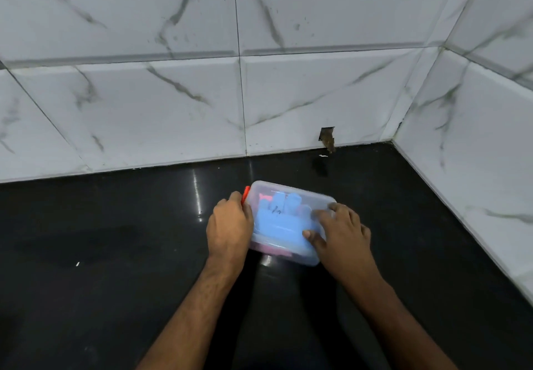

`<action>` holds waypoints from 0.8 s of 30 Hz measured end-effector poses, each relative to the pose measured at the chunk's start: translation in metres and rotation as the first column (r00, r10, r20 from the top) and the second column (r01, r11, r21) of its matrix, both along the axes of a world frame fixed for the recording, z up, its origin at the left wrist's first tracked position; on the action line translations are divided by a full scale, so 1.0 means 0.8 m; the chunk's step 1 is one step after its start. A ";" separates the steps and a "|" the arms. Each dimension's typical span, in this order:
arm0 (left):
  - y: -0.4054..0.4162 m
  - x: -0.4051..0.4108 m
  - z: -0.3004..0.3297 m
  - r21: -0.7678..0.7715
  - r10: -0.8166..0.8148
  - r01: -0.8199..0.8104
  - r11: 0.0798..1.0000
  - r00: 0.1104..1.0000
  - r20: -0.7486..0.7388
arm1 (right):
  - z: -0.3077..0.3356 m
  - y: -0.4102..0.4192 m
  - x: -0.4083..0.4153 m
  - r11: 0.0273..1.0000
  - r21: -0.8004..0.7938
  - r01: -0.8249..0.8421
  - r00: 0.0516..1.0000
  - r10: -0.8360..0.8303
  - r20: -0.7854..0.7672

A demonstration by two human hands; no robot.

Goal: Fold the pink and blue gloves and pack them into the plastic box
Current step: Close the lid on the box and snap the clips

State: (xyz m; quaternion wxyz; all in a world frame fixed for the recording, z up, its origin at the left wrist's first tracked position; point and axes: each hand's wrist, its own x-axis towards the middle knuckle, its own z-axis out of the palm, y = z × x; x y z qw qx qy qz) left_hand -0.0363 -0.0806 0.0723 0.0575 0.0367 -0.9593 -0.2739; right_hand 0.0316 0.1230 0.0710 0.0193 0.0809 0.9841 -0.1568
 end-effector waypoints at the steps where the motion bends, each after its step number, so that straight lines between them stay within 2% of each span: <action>1: 0.000 0.001 0.000 0.007 0.000 0.000 1.000 1.000 -0.009 | -0.003 0.001 0.006 1.000 -0.028 -0.005 1.000 0.006 0.010; 4: -0.002 0.001 -0.005 0.032 -0.038 0.039 0.999 0.999 -0.030 | -0.013 0.002 0.011 0.991 -0.127 -0.052 0.998 0.054 0.011; 6: -0.004 0.006 -0.012 0.014 -0.140 0.140 0.990 0.990 -0.004 | -0.023 0.002 0.005 0.984 -0.152 -0.090 0.996 0.088 -0.018; 10: -0.008 0.010 -0.041 -0.238 -0.372 0.377 0.895 0.926 0.069 | -0.041 0.003 -0.024 0.986 -0.126 -0.104 0.990 0.091 -0.107; 16: -0.021 -0.063 -0.056 -0.360 -0.384 0.364 0.859 0.923 0.018 | -0.042 -0.005 -0.118 0.988 0.051 -0.146 0.977 0.152 -0.150; 20: -0.028 -0.119 -0.049 -0.429 -0.372 0.352 0.832 0.928 0.039 | -0.039 -0.011 -0.174 0.988 0.056 -0.143 0.980 0.149 -0.129; 24: -0.031 -0.146 -0.044 -0.430 -0.367 0.356 0.830 0.928 0.061 | -0.040 -0.018 -0.204 0.991 0.052 -0.124 0.986 0.129 -0.106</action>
